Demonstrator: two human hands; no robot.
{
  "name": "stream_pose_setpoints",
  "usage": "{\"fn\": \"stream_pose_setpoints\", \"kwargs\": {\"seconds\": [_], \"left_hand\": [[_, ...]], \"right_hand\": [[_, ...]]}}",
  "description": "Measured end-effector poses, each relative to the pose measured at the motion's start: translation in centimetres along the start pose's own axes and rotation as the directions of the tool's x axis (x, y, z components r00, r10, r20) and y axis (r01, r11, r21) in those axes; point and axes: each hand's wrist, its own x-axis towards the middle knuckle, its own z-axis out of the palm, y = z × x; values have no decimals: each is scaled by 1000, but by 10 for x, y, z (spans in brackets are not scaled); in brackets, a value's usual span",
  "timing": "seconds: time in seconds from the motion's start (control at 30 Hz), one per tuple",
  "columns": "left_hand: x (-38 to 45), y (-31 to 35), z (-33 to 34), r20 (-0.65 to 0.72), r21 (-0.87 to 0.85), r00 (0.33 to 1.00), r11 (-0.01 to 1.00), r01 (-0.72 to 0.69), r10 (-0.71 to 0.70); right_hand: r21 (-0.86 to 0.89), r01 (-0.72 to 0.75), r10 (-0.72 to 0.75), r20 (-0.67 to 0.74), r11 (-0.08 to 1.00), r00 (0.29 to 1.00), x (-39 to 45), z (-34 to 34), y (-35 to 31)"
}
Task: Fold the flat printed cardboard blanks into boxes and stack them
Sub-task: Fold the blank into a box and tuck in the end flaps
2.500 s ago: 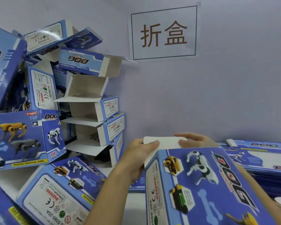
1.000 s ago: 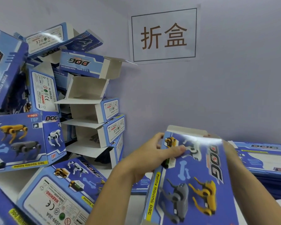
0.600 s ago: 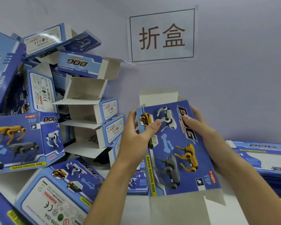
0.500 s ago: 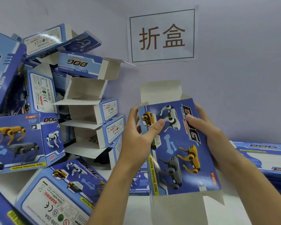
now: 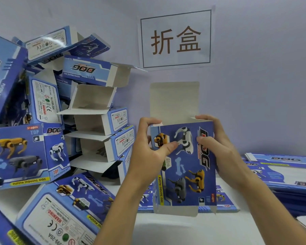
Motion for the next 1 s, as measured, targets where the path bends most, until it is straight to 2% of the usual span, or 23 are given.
{"fn": "stream_pose_setpoints", "kwargs": {"seconds": [0.1, 0.17, 0.3, 0.57, 0.67, 0.8, 1.0], "left_hand": [[-2, 1, 2, -10, -27, 1000, 999, -24, 23], [0, 2, 6, -72, -77, 997, 997, -18, 12], [3, 4, 9, -184, -112, 982, 994, 7, -28], [3, 2, 9, -215, -103, 977, 995, -7, -15], [3, 3, 10, -188, -111, 982, 994, 12, -32], [3, 5, 11, -164, -123, 984, 992, 43, -63], [2, 6, 9, -234, -111, 972, 994, -23, -4]], "right_hand": [[78, -18, 23, -57, 997, 998, 5, 3, -1], [74, -20, 28, -113, 997, 993, 6, 5, -3], [54, -40, 46, -126, 998, 991, 1, 14, -2], [73, -39, 55, -240, 997, 969, 11, 24, 5], [111, -39, 63, -217, 993, 974, 5, 19, 5], [130, -99, 114, -117, 987, 987, 8, 15, 5], [174, -82, 107, -138, 981, 985, 8, 17, 8]]}}
